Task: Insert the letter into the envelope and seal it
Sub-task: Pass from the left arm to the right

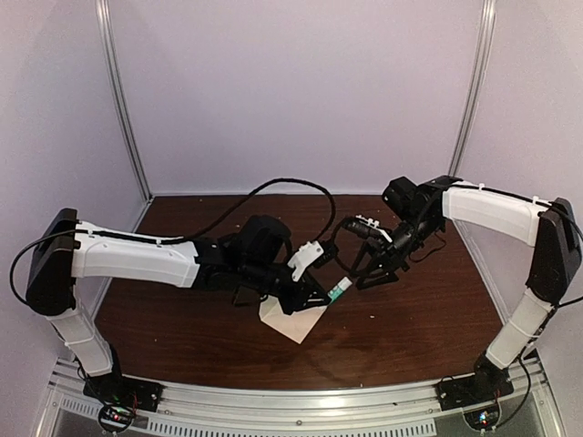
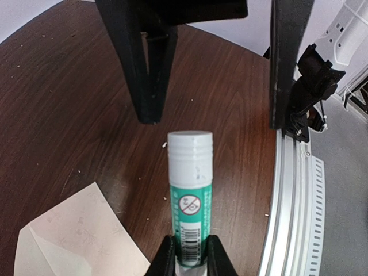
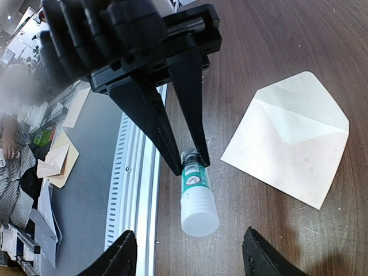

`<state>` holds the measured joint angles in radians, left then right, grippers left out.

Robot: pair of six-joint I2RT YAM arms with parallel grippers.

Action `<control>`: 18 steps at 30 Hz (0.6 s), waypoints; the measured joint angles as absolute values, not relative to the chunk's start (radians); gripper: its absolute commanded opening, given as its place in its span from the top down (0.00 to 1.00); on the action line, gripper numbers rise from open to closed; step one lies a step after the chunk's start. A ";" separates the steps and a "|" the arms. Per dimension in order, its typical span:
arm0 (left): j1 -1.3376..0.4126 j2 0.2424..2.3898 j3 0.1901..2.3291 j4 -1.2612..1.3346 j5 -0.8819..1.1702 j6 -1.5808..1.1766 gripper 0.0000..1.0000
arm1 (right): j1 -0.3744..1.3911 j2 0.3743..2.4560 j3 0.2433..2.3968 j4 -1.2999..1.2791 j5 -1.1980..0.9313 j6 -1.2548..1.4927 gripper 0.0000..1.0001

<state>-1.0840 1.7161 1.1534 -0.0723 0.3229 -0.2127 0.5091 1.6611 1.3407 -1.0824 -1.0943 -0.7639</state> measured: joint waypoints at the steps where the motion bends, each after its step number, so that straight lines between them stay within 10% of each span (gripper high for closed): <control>1: -1.081 1.715 1.150 -0.066 0.326 -0.218 0.89 | 0.515 1.656 1.332 -1.068 -1.093 -0.753 0.38; 9: -1.080 1.711 1.145 -0.001 0.360 -0.254 0.89 | 0.542 1.647 1.317 -0.991 -1.098 -0.698 0.51; 18: -1.077 1.711 1.142 0.016 0.371 -0.268 0.84 | 0.554 1.647 1.316 -0.976 -1.114 -0.683 0.92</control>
